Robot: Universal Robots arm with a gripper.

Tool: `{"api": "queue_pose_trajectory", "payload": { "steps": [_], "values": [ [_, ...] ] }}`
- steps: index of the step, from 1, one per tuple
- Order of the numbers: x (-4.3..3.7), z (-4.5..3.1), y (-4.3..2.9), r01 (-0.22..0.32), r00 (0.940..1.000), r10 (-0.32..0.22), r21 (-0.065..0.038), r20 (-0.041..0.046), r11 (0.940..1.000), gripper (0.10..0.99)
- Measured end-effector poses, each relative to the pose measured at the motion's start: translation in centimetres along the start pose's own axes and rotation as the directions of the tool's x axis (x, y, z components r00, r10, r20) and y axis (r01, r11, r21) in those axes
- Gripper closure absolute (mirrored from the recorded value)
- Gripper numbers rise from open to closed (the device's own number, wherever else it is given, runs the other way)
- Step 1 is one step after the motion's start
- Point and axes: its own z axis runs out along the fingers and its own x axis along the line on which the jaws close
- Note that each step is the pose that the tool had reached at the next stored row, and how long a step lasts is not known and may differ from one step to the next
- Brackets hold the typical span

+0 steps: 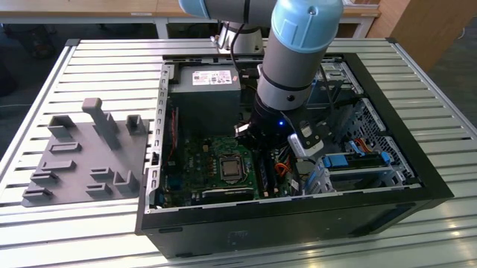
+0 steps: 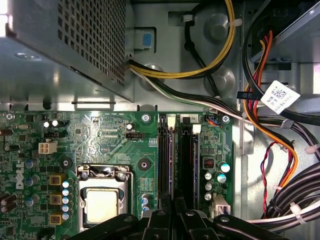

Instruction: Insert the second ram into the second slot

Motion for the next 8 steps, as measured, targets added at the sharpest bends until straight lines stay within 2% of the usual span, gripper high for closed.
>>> {"api": "queue_pose_trajectory", "payload": {
  "steps": [8],
  "values": [
    [-0.01, 0.11, 0.00, 0.000, 1.0000, 0.000, -0.001, 0.0000, 1.0000, 0.949]
  ]
}}
